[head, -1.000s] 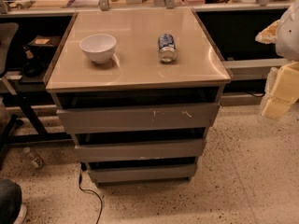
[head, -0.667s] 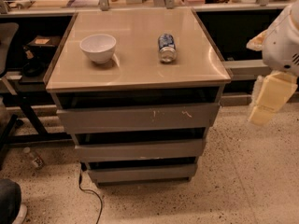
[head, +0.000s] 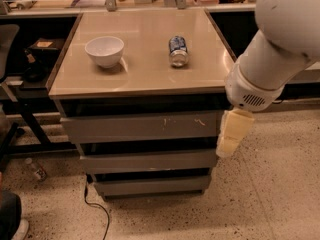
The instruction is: Open top drawer
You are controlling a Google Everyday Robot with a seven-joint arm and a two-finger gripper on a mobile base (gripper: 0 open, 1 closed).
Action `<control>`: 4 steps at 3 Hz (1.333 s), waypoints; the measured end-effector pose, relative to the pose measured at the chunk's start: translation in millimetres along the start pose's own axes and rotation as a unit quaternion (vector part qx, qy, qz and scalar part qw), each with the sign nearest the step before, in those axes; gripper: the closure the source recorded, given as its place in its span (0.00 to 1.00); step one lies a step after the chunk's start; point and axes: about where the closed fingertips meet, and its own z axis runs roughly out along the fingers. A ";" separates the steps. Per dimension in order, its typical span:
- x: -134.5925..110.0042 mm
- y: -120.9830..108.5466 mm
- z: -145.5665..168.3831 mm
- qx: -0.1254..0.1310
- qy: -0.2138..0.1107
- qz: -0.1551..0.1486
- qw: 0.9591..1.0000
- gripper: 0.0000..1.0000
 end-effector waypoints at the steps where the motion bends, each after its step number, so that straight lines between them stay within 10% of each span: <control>1: -11.2 0.8 45.7 -0.018 0.010 0.004 1.000 0.00; 4: -22.6 6.0 93.1 -0.013 -0.027 0.031 0.999 0.00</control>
Offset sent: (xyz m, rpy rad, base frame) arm 0.0106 0.0146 -0.0338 -0.0083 0.0324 -0.0007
